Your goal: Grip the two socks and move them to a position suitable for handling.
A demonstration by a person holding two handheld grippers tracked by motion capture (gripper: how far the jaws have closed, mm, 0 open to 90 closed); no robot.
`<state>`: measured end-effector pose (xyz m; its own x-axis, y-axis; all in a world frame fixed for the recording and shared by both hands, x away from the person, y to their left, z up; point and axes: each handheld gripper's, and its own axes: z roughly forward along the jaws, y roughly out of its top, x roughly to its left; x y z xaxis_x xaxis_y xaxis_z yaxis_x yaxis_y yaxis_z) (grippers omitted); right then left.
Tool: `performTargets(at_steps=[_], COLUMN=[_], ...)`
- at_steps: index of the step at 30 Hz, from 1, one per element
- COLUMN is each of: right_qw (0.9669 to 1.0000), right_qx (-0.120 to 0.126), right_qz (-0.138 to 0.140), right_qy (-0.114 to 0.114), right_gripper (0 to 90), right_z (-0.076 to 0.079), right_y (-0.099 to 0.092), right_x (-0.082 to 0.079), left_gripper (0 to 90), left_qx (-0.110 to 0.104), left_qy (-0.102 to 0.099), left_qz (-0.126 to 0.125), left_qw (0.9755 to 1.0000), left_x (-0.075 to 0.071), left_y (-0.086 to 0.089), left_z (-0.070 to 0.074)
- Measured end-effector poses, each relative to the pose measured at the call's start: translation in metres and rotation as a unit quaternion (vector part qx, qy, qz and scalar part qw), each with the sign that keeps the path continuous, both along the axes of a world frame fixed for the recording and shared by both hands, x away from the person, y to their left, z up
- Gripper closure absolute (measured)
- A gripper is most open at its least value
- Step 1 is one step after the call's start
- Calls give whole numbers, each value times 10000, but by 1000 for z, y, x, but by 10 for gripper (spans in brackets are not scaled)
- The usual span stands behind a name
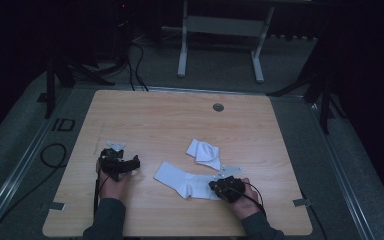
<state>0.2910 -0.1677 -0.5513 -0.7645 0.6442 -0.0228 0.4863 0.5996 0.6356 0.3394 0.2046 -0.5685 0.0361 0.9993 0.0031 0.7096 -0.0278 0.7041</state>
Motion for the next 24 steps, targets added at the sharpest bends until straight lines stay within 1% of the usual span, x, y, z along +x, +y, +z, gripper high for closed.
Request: performTargets(at_steps=[5,6,8,9,11,14,17,20,22,24], right_qw=[10000,10000,10000,9999,9998,9995,9992,9991,9991,9988], right_qx=[-15,-6,73,130,147,123,175,65,-75,-248], right_qz=[52,36,-31,-67,-97,-100,-187,-277,-341,-389], right_qy=[50,76,15,-54,-130,-290,-323,-302,-256,-145], right_gripper=[863,832,832,835,840,844,846,847,846,846], right_z=[1,3,8,13,22,33,38,34,29,21], right_y=[3,3,2,3,6,14,24,35,42,46], right_x=[2,5,10,15,22,39,61,82,93,103], left_gripper=[119,119,119,119,119,119,119,119,119,119], left_qx=[-1,-2,0,0,-5,-6,-6,-11,-12,-13], left_qy=[2,2,-1,1,-4,-7,-8,-9,-10,-4], left_qz=[-1,0,1,0,4,5,6,9,9,7], left_qw=[10000,10000,10000,10000,10000,10000,10000,10000,10000,10000], left_x=[0,0,0,0,0,0,0,0,0,0], left_y=[0,0,0,0,0,0,0,0,0,0], left_z=[0,0,0,0,0,0,0,0,0,0])
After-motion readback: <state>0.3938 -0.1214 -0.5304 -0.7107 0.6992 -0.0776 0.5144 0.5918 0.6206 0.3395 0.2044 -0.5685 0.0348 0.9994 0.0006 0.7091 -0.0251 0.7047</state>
